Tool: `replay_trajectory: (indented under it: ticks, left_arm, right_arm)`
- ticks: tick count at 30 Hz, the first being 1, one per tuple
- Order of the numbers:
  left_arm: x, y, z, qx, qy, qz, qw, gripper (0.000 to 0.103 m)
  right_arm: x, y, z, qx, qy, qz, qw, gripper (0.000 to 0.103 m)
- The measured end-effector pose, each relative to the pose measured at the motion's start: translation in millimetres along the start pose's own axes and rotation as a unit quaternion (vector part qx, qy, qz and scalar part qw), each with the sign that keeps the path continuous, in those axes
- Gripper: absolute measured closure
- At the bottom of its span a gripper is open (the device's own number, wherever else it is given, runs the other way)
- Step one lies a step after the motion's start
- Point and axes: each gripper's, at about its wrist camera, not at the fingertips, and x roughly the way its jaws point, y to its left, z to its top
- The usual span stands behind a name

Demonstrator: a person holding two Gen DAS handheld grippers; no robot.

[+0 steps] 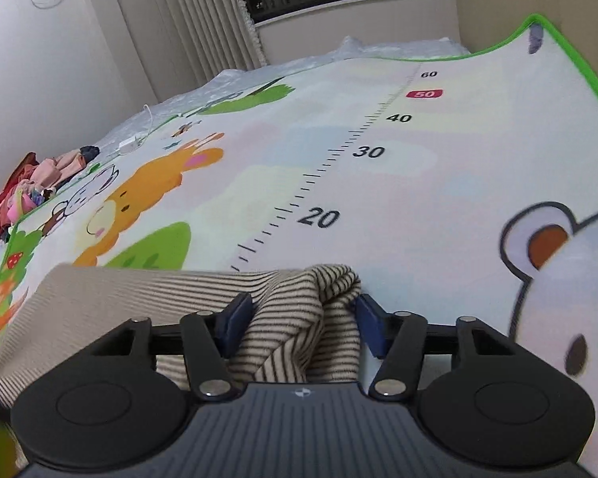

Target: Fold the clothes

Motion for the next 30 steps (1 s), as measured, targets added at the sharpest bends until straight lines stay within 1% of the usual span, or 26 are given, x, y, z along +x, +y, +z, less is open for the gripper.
replay_trajectory:
  ticks: [2, 4, 10, 17, 21, 23, 25, 26, 28, 30]
  left_arm:
    - [6, 5, 12, -0.007, -0.007, 0.002, 1.0, 0.042]
    - [13, 7, 26, -0.01, -0.01, 0.007, 0.9999, 0.042]
    - [33, 4, 67, 0.014, -0.04, 0.04, 0.9983, 0.042]
    - [68, 3, 111, 0.023, -0.081, 0.065, 0.9944, 0.041]
    - [76, 0, 113, 0.053, -0.105, 0.087, 0.9893, 0.034]
    - [74, 1, 110, 0.054, -0.107, 0.093, 0.9885, 0.032]
    - [66, 4, 106, 0.043, -0.102, 0.088, 0.99, 0.032]
    - [59, 4, 102, 0.04, -0.099, 0.085, 0.9906, 0.032]
    - [46, 5, 93, 0.036, -0.094, 0.076, 0.992, 0.027]
    - [34, 3, 80, 0.031, -0.086, 0.062, 0.9938, 0.023]
  right_arm:
    - [-8, 1, -8, 0.0, -0.003, -0.001, 1.0, 0.05]
    - [-17, 1, -17, 0.001, -0.006, -0.001, 1.0, 0.05]
    - [-42, 3, -41, 0.002, -0.015, -0.003, 1.0, 0.05]
    - [-72, 34, -68, -0.022, -0.003, 0.043, 0.999, 0.048]
    - [-83, 45, -74, -0.041, 0.001, 0.058, 0.997, 0.046]
    - [-89, 41, -69, -0.04, -0.004, 0.06, 0.997, 0.045]
    - [-97, 36, -60, -0.035, -0.021, 0.054, 0.998, 0.043]
    - [-100, 34, -55, -0.034, -0.032, 0.049, 0.998, 0.036]
    - [-104, 33, -46, -0.041, -0.055, 0.028, 0.997, 0.028]
    - [-97, 30, -38, -0.039, -0.058, 0.025, 0.997, 0.028]
